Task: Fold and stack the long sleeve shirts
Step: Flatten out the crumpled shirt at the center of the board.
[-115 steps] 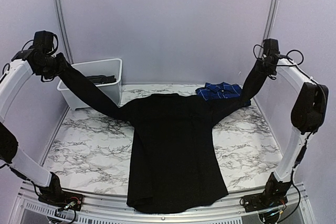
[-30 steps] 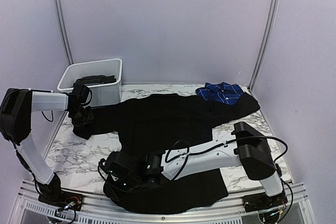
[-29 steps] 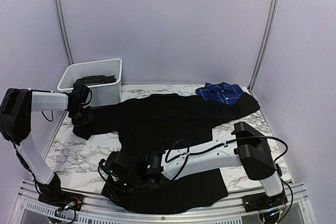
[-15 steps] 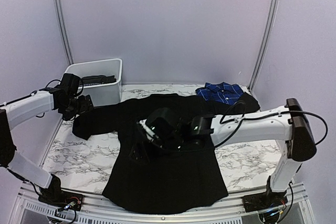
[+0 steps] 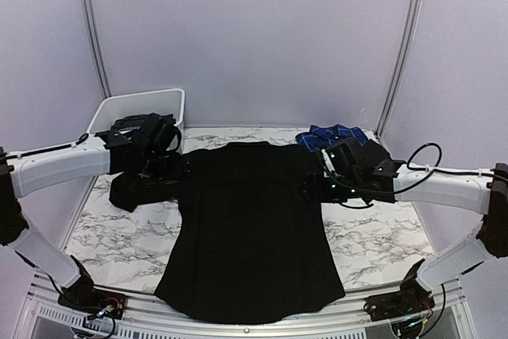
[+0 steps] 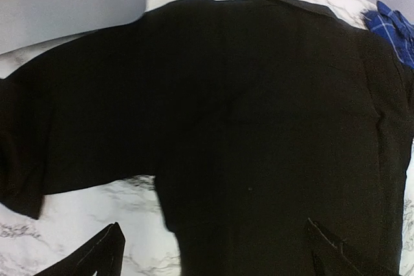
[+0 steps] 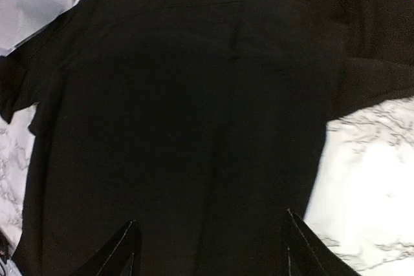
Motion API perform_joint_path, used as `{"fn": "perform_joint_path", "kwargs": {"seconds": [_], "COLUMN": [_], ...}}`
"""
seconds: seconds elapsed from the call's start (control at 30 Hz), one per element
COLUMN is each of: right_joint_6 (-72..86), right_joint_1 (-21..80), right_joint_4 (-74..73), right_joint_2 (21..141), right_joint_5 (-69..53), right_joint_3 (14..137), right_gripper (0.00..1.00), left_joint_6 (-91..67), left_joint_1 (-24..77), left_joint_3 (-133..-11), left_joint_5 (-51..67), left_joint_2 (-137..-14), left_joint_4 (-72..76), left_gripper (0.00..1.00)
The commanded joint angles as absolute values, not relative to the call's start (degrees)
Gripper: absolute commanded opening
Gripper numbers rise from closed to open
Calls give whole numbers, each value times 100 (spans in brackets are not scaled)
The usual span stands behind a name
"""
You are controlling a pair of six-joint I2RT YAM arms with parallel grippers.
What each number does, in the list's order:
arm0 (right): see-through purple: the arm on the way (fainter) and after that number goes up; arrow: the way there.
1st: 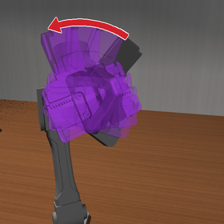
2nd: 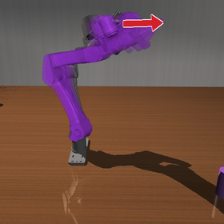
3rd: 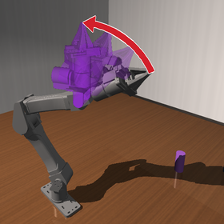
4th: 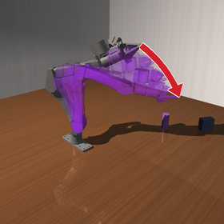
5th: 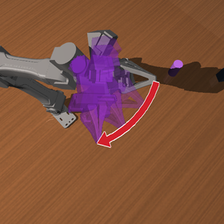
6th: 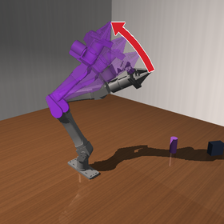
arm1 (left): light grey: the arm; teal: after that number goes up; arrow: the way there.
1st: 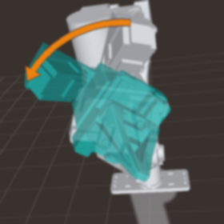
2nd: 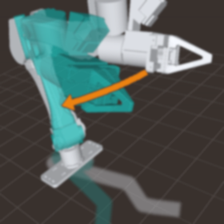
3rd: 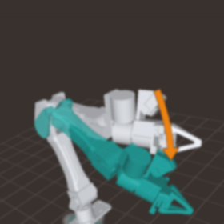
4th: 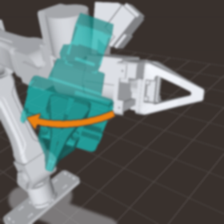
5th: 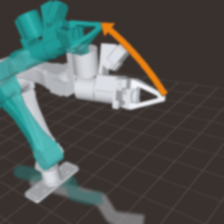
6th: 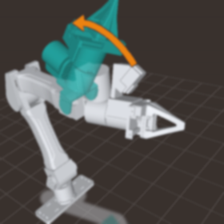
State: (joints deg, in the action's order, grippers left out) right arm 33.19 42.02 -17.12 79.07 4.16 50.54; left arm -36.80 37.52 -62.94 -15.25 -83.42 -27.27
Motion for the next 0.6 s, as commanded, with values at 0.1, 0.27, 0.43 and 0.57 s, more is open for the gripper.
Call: {"fn": "perform_joint_path", "kwargs": {"seconds": [0.1, 0.27, 0.43, 0.57], "right_joint_6": [3172, 3016, 2934, 2800], "right_joint_1": [3025, 2671, 2316, 1838], "right_joint_4": [-932, -626, -360, -285], "right_joint_2": [7384, 7641, 8012, 8227], "right_joint_5": [-253, -431, -638, -762], "right_joint_3": [4108, 4025, 4055, 4242], "right_gripper": [64, 64, 62, 62], "left_joint_6": [-3709, -3597, -3508, -3511], "left_joint_1": [4172, 3802, 3441, 3124], "left_joint_3": [-7254, -7513, -7472, -7299], "left_joint_5": [-1534, -1230, -906, -915], "left_joint_2": [-9914, -10686, -11184, -11353], "left_joint_4": [-2500, -2246, -1917, -1795], "left_gripper": [98, 96, 95, 95]}}
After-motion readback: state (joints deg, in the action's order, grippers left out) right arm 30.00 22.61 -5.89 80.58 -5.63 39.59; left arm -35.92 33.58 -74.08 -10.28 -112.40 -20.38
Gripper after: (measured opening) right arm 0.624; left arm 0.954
